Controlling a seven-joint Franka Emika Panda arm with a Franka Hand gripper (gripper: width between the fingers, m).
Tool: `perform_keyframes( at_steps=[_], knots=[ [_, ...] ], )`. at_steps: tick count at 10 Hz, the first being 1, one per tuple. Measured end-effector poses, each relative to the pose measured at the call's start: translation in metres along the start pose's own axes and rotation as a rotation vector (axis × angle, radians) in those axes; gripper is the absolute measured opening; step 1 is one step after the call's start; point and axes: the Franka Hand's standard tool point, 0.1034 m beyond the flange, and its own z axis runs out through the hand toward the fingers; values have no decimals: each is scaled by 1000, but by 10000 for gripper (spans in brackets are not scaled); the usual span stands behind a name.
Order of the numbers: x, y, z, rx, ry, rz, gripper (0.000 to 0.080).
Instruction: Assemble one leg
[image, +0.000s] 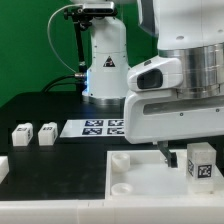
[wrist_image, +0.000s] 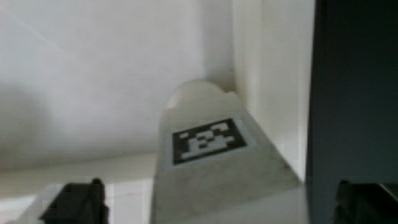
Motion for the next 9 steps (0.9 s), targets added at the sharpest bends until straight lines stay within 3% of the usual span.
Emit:
perform_keyframes(
  at_steps=[2, 5, 9],
  knots=[
    [0, 0, 0, 0, -1, 162, 292],
    [0, 1, 0, -7, 3, 671, 294],
    [-2, -1, 2, 46, -16, 1379, 294]
  ],
)
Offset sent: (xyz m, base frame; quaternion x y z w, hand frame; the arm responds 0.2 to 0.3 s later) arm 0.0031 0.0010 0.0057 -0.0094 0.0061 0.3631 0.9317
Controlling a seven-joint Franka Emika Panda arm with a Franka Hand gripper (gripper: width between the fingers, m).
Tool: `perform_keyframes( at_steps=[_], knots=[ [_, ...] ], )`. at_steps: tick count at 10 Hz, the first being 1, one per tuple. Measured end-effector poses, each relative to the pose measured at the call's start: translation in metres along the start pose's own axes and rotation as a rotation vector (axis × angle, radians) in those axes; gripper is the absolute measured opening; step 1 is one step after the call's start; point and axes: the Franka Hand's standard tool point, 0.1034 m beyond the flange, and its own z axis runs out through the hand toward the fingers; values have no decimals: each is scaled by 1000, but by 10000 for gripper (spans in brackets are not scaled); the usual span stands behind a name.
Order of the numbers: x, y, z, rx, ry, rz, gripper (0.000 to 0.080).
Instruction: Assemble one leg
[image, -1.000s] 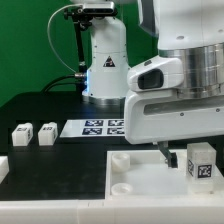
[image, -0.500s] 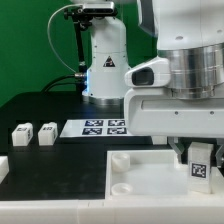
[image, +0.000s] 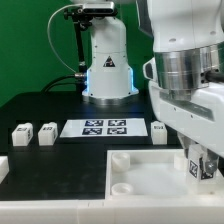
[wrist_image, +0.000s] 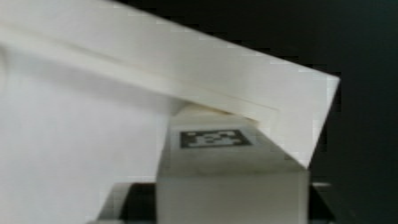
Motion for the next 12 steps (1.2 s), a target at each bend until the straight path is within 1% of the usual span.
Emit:
perform_keyframes(
  at_steps=[1, 2, 3, 4, 5, 6, 8, 12],
  knots=[
    [0, 0, 0, 11, 0, 89, 294],
    [0, 0, 0, 13, 6, 147, 294],
    [0, 0, 0, 12, 7, 103, 369],
    [0, 1, 1, 11, 7, 68, 369],
    [0, 0, 1, 12, 7, 47, 553],
    [-1, -3, 0, 29, 11, -89, 631],
    [-11, -1, 0, 20, 27, -409, 644],
    [-7, -1, 1, 12, 36, -780, 649]
  ],
)
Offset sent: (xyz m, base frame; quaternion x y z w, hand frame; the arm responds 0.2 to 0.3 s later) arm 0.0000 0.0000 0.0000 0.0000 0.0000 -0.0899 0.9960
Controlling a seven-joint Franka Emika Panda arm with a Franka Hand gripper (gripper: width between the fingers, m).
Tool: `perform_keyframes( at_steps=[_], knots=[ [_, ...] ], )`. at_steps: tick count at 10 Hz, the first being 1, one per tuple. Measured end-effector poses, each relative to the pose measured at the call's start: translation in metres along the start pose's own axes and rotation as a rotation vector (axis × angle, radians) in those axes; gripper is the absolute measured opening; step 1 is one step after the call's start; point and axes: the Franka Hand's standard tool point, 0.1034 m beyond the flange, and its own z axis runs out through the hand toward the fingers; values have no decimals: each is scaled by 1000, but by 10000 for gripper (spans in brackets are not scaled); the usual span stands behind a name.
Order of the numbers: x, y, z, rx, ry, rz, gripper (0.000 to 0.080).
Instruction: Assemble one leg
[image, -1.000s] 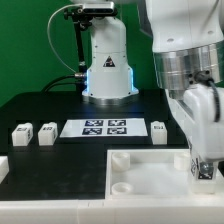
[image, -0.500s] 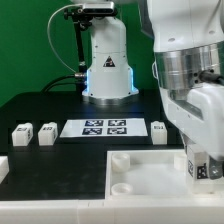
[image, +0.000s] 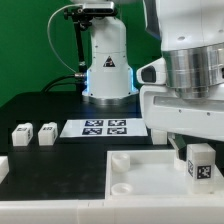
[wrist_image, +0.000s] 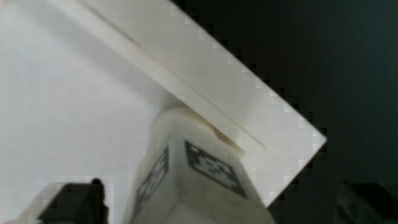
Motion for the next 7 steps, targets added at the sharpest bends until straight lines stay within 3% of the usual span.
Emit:
perform_keyframes(
  at_steps=[4, 5, 6, 7],
  knots=[
    [6, 5, 0, -43, 15, -686, 649],
    [9, 7, -1, -43, 17, -795, 649],
    [8, 6, 0, -37, 17, -680, 649],
    [8, 6, 0, -38, 17, -693, 523]
  ],
)
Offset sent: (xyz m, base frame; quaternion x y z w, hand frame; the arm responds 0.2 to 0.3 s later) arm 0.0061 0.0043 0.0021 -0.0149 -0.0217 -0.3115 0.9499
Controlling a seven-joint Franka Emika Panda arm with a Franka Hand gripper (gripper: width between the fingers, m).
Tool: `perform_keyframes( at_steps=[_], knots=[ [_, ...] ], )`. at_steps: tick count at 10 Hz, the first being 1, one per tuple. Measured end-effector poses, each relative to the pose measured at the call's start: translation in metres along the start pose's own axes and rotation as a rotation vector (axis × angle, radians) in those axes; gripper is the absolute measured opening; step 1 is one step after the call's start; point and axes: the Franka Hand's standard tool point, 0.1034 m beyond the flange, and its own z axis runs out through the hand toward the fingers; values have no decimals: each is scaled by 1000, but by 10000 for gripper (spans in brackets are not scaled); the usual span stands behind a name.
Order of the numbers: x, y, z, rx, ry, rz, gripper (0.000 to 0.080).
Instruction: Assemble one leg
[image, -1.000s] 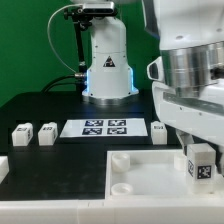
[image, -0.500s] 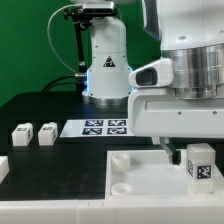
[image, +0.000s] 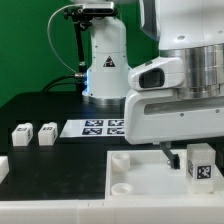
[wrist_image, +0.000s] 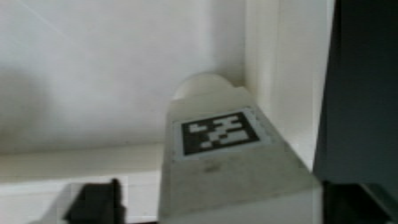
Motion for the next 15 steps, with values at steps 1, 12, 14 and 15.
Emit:
perform_keyframes(
  at_steps=[1, 12, 14, 15],
  knots=[
    [0, 0, 0, 0, 0, 3, 374],
    [-4, 1, 1, -2, -37, 1674, 291],
    [-4, 2, 0, -4, -40, 1805, 291],
    [-4, 2, 0, -4, -41, 1876, 291]
  ],
)
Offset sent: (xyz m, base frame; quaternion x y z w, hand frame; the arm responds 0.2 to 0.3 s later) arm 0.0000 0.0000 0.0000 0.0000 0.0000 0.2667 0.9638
